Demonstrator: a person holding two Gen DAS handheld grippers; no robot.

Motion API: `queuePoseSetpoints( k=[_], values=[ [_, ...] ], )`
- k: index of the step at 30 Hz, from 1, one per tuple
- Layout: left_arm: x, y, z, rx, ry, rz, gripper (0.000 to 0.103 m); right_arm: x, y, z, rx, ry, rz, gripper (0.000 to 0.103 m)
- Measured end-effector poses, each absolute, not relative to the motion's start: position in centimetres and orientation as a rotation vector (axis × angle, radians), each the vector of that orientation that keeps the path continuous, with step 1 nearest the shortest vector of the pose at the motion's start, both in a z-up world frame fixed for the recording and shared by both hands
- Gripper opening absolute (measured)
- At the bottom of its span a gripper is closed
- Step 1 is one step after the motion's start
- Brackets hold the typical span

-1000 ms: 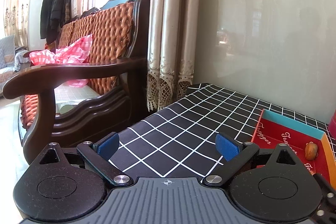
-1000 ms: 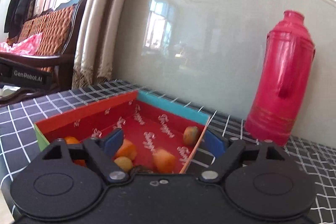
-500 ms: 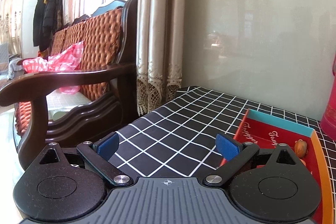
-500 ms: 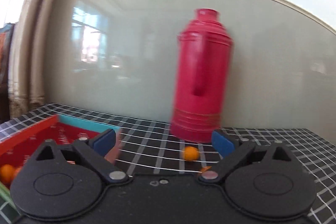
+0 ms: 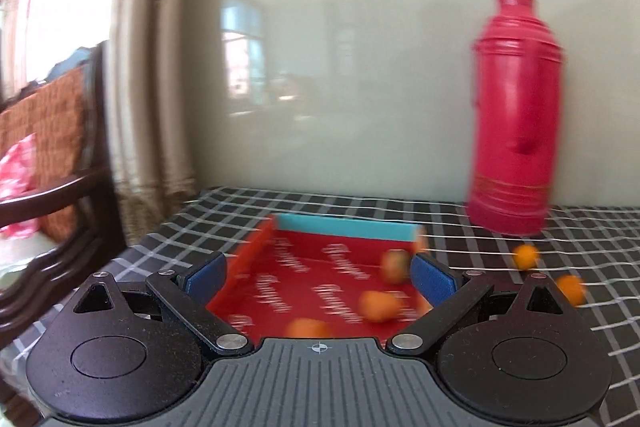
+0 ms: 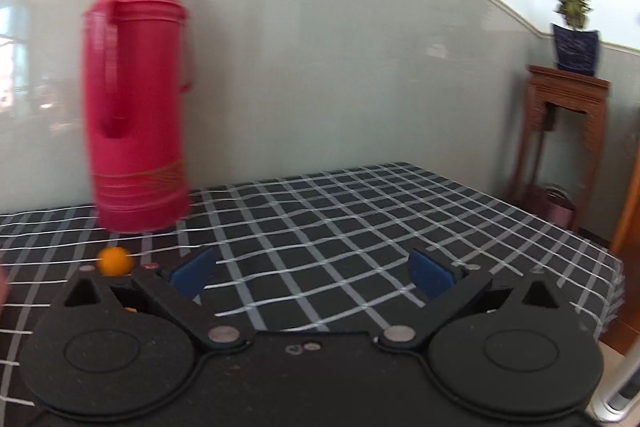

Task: Organize fruits
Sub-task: 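Reach the left tool to the large orange and close on it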

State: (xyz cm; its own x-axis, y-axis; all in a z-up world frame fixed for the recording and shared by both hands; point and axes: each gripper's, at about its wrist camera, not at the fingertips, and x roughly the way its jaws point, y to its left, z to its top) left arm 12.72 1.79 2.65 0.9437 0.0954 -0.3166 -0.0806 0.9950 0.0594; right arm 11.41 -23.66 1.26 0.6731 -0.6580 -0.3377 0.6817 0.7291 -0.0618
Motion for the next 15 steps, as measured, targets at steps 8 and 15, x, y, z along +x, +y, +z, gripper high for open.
queuePoseSetpoints(
  k=[8,15],
  values=[
    [14.2,-9.1,1.7,0.142,0.355,-0.144,0.098,8.8,-28.4,1.1,0.089,0.350,-0.867,0.097],
    [15.8,-14.8,-0.7,0.190,0.408,-0.235,0.097,6.0,-30.4,1.5,0.066,0.309,-0.889,0.097]
  ],
)
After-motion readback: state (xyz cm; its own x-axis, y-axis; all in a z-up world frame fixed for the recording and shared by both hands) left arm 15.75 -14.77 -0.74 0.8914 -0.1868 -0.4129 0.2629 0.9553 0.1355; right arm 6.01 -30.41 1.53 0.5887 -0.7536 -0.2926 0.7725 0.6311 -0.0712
